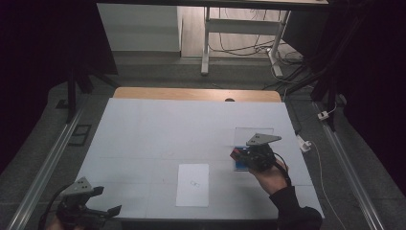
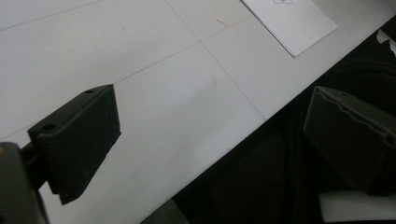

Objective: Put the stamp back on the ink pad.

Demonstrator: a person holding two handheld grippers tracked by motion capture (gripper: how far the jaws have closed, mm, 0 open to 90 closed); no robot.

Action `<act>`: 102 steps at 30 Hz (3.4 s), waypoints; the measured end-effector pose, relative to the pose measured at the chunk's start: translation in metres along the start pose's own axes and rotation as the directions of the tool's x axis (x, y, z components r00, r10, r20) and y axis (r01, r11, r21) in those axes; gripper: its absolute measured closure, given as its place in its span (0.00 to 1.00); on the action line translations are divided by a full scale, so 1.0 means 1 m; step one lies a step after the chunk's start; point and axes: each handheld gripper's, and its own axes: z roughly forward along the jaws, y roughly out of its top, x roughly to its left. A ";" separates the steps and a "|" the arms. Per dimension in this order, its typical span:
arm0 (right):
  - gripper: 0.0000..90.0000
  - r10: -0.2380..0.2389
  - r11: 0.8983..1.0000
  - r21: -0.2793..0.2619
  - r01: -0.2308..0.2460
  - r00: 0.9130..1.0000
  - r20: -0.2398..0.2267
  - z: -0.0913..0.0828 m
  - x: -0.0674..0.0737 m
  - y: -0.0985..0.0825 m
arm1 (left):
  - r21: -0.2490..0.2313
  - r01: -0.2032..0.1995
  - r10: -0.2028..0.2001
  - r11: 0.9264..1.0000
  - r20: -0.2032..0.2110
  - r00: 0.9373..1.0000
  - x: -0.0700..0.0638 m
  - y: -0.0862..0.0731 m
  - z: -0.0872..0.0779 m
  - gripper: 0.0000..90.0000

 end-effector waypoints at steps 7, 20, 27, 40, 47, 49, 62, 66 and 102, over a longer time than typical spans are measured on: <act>0.88 0.025 1.000 0.004 -0.025 0.999 0.038 -0.003 -0.013 -0.005 | 0.000 0.000 0.000 1.000 0.001 1.000 0.000 0.000 0.000 0.04; 0.88 0.092 0.995 0.020 -0.095 0.990 0.111 -0.006 -0.040 -0.017 | -0.002 0.000 0.000 1.000 0.001 1.000 0.000 0.000 0.000 0.04; 0.88 0.126 0.991 0.024 -0.130 0.983 0.135 -0.009 -0.053 -0.024 | -0.002 0.001 -0.001 1.000 0.002 1.000 0.000 0.000 0.000 0.04; 0.88 0.122 0.989 0.067 -0.132 0.982 0.143 -0.003 -0.057 -0.029 | -0.003 0.002 -0.002 1.000 0.002 1.000 0.000 0.000 0.000 0.04; 0.88 0.123 0.985 0.105 -0.139 0.982 0.143 0.004 -0.059 -0.034 | -0.003 0.001 -0.001 1.000 0.002 1.000 0.000 0.000 0.000 0.04; 0.88 0.117 0.985 0.111 -0.134 0.983 0.142 0.005 -0.060 -0.035 | -0.002 0.000 0.000 1.000 0.001 1.000 0.000 0.000 0.000 0.04; 0.87 0.103 0.982 0.146 -0.123 0.985 0.137 0.013 -0.060 -0.038 | -0.002 0.000 0.000 1.000 0.003 1.000 0.000 0.000 0.000 0.04; 0.85 0.101 0.979 0.160 -0.123 0.985 0.137 0.014 -0.060 -0.039 | -0.003 -0.001 0.001 1.000 0.003 1.000 0.000 0.000 0.000 0.04; 0.08 0.202 0.979 0.000 -0.203 0.974 0.107 -0.013 -0.036 -0.022 | -0.003 0.003 -0.003 1.000 0.004 1.000 0.001 0.000 0.000 0.04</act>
